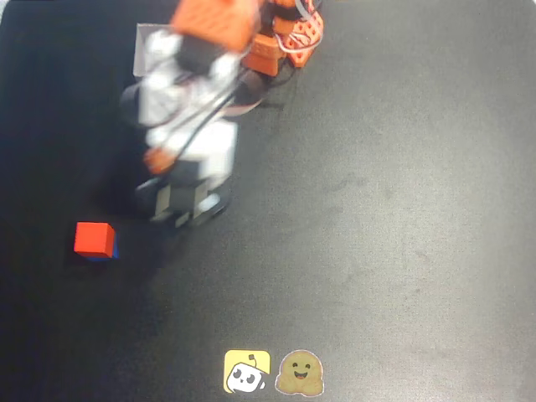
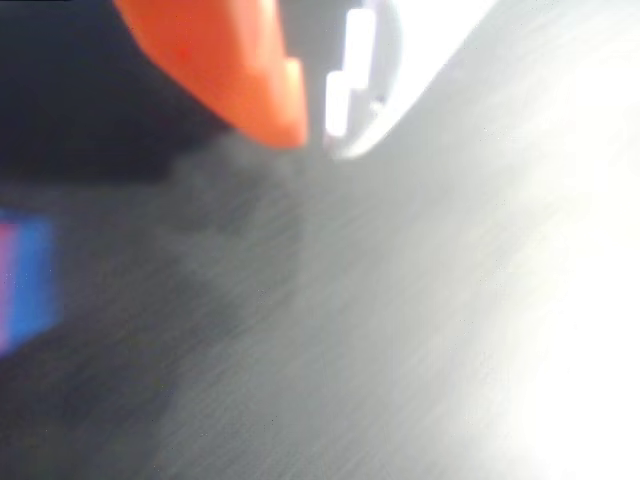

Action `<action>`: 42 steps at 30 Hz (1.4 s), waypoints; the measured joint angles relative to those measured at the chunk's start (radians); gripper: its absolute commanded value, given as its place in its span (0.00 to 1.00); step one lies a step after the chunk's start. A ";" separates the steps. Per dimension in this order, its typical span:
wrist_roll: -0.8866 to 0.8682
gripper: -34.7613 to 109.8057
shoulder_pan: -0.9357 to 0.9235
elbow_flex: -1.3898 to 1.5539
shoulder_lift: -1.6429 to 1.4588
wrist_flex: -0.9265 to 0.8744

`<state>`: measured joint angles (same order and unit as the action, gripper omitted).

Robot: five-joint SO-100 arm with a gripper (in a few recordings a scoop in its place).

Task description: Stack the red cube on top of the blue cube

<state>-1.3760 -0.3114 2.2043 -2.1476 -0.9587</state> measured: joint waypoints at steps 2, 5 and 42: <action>-0.041 0.24 0.043 0.129 -0.129 0.031; -0.094 0.24 0.089 0.301 -0.330 0.064; -0.158 0.24 0.178 0.753 -1.043 -0.377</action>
<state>-1.5340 -0.1335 2.9575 -3.1907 -1.3361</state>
